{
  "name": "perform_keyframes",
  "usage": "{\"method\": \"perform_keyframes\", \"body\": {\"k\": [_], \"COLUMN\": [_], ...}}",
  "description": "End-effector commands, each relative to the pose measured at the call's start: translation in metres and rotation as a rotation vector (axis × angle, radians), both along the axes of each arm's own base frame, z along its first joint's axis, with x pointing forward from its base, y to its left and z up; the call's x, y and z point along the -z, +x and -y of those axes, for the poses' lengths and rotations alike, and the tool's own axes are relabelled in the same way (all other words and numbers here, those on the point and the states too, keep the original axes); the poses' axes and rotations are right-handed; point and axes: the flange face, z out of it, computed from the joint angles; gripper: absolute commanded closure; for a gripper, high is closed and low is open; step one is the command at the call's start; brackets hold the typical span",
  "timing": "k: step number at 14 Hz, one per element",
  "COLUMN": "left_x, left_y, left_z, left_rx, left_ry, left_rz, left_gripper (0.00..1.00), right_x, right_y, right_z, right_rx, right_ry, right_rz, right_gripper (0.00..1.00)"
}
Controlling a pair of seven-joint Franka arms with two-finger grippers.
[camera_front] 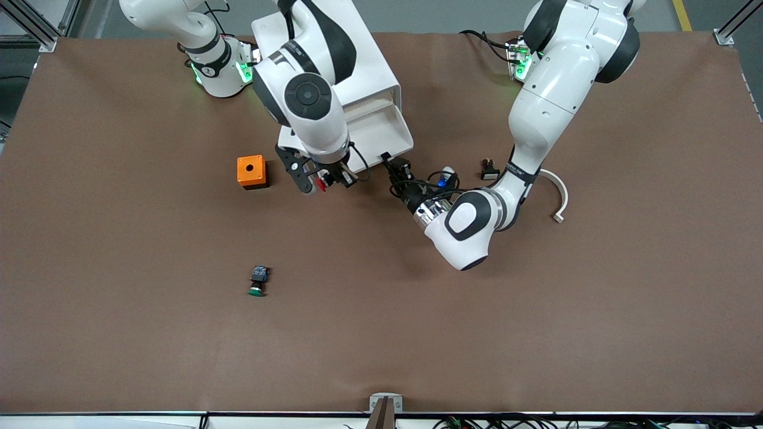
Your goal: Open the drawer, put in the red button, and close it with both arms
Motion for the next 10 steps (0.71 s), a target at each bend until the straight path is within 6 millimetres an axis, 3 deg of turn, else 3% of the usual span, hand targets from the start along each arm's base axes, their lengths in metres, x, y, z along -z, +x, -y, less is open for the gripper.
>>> {"method": "perform_keyframes", "body": {"k": [1, 3, 4, 6, 8, 10], "left_x": [0.010, 0.010, 0.010, 0.008, 0.002, -0.010], "left_y": [0.013, 0.013, 0.013, 0.016, 0.020, 0.031], "left_z": [-0.022, -0.022, -0.022, -0.024, -0.027, -0.038], "left_rx": [-0.021, -0.023, -0.029, -0.024, -0.010, 0.003], "left_ry": [-0.017, -0.018, -0.021, -0.073, -0.186, -0.332], "left_rz": [0.013, 0.010, 0.007, 0.044, 0.127, 0.249], "left_gripper": [0.84, 0.65, 0.50, 0.10, 0.01, 0.01], "right_x": [0.009, 0.018, 0.020, 0.019, 0.020, 0.022], "right_y": [-0.030, -0.043, -0.051, -0.062, -0.071, -0.082], "right_z": [-0.020, -0.032, -0.041, -0.054, -0.062, -0.070], "right_rx": [0.072, 0.092, 0.082, 0.088, 0.085, 0.069], "right_ry": [-0.002, 0.003, 0.004, 0.019, 0.019, 0.012], "right_rz": [0.015, 0.027, 0.029, 0.040, 0.041, 0.035], "right_gripper": [1.00, 1.00, 1.00, 1.00, 1.00, 1.00]}}
